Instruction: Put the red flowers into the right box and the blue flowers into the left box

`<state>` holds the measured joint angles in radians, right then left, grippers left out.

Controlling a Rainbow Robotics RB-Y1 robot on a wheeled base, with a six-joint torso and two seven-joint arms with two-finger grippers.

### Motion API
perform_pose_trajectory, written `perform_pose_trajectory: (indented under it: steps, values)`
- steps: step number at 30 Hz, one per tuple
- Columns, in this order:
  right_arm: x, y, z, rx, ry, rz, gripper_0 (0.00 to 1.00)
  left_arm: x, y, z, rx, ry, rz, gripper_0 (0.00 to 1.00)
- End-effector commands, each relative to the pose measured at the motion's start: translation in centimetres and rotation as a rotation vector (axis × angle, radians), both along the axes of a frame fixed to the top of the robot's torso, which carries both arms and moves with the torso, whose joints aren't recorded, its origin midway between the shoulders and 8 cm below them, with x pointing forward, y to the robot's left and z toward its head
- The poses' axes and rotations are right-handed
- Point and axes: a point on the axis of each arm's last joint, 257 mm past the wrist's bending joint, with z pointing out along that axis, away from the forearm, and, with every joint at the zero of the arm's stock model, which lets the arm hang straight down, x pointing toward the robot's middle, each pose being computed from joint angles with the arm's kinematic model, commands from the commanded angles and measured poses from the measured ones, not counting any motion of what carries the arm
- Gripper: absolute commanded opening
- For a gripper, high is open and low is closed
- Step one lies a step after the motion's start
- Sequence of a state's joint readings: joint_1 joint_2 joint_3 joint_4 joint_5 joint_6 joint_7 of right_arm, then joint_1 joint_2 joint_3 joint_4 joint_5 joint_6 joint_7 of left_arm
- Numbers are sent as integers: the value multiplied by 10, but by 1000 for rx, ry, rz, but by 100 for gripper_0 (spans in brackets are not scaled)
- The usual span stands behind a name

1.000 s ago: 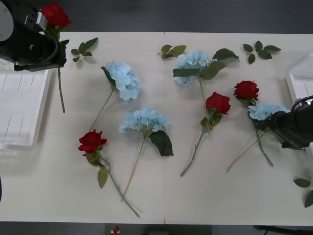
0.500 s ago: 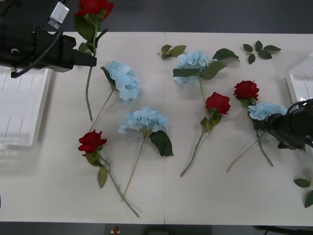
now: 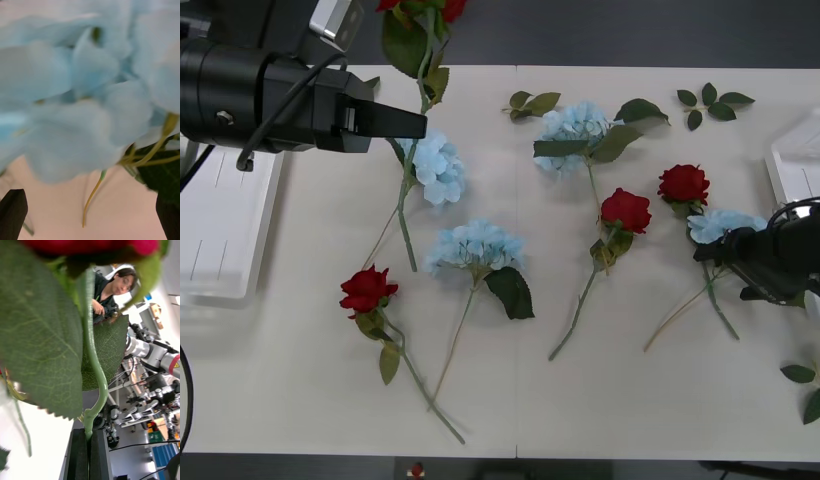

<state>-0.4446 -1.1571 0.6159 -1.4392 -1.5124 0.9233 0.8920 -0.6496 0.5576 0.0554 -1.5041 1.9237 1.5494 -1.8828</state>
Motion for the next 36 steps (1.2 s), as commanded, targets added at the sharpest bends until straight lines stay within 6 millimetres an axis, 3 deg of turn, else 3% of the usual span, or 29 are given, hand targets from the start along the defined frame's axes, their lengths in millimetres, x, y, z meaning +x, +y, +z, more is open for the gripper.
perform_pose_trajectory:
  steps: [1,5,10,15,19,26,36]
  values:
    - [1,-3,49,-33,-92,181,100,-6,-38,18,-53,-142,-69,0]
    - [-4,16,81,-13,-170,351,100,-9,-64,15,-72,-181,-96,0]
    - [-7,63,123,45,-354,615,100,-20,-93,15,-106,-200,-142,0]
    - [-13,100,149,130,-557,791,100,-26,-109,17,-126,-202,-161,0]
    - [-22,126,157,210,-719,853,100,-28,-112,19,-140,-205,-167,0]
    - [-46,150,162,282,-920,831,100,-28,-112,19,-140,-205,-167,0]
    - [-83,206,186,441,-1109,804,100,-28,-112,19,-140,-205,-167,0]
